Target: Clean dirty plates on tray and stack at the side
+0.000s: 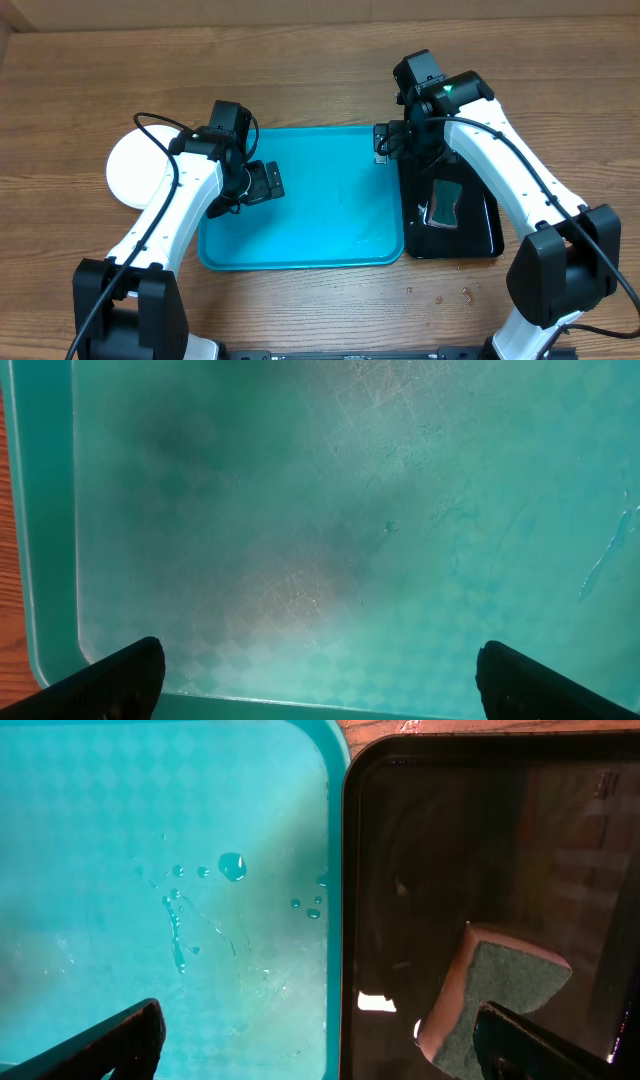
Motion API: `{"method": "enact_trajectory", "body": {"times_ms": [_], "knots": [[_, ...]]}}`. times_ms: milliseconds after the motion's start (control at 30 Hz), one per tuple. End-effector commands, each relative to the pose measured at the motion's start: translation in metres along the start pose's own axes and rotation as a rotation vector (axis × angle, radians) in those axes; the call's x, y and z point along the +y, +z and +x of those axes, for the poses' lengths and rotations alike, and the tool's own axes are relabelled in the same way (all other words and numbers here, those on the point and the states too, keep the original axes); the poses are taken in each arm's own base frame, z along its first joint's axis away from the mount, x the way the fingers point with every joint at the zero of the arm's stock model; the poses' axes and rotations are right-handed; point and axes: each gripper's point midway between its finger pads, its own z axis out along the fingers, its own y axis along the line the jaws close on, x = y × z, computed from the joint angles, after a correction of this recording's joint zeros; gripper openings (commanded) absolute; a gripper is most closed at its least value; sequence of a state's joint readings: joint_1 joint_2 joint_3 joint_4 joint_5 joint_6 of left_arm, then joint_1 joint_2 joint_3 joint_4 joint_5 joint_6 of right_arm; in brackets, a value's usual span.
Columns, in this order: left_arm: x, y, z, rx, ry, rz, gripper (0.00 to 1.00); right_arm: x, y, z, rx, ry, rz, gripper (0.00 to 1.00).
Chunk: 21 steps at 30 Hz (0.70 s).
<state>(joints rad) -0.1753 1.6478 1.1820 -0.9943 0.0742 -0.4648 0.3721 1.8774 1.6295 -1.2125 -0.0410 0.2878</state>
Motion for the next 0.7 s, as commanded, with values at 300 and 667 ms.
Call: {"method": "enact_trajectory", "body": {"times_ms": [300,667], "knots": [[0.002,0.001,-0.001,-0.002,0.003,-0.003,1.00,0.001,-0.047,-0.008,-0.132,-0.011,-0.025,1.00],[0.002,0.001,-0.001,-0.002,0.003,-0.004,1.00,-0.015,-0.296,-0.029,-1.004,0.047,-0.150,1.00]]}}
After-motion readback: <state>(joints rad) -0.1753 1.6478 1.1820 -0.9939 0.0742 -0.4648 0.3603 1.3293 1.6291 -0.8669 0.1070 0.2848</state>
